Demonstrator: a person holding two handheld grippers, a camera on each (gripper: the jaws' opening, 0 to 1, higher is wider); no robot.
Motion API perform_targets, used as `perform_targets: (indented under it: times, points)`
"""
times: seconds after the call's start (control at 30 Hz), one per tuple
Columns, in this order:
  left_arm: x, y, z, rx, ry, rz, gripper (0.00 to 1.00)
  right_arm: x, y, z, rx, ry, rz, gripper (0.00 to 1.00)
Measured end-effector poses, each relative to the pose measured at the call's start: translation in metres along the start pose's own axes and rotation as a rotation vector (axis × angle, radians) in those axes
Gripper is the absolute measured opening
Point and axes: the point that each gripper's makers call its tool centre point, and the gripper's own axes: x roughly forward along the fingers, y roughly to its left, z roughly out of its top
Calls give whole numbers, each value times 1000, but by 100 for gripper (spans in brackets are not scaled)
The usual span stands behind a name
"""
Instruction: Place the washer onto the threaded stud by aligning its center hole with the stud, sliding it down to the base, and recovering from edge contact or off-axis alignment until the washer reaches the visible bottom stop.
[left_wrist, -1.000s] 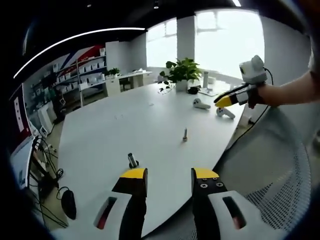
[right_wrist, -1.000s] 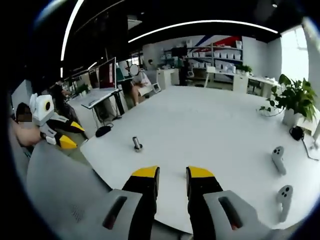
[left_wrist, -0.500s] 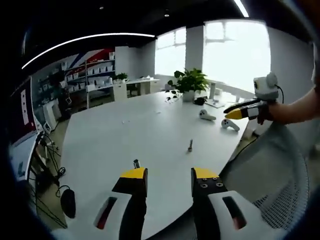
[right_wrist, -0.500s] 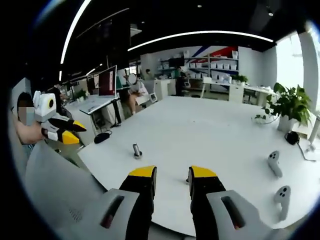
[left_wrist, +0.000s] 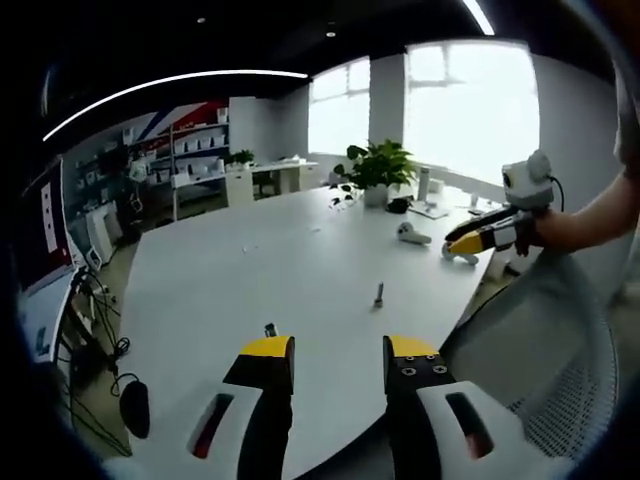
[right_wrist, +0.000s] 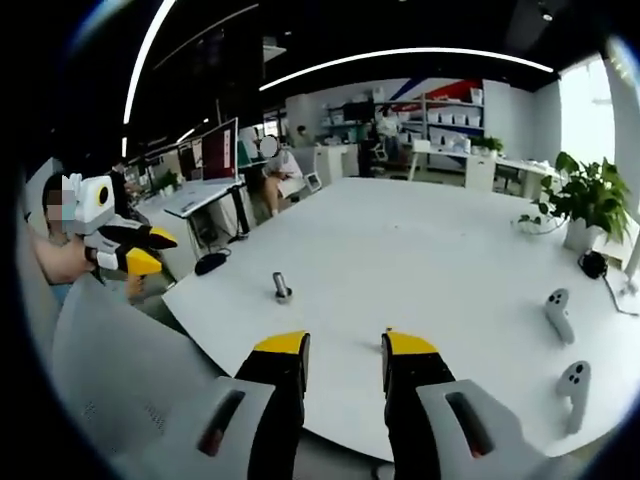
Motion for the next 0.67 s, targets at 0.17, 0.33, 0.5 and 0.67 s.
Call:
perform_targets:
  times: [0.17, 0.33, 0.5, 0.67]
  points:
    - [1, -5, -1, 32, 9, -5, 33, 2, -3, -3, 0, 7, 8, 32]
    - [-1, -2, 2, 30, -6, 8, 33, 3, -14, -9, -15, 30, -34, 38]
    - [-1, 0, 1, 18, -5, 9, 33, 3, -16, -11, -15, 32, -37, 38]
    - [-2, -1, 1, 21, -5, 10, 33, 3, -18, -13, -4, 38, -46, 38]
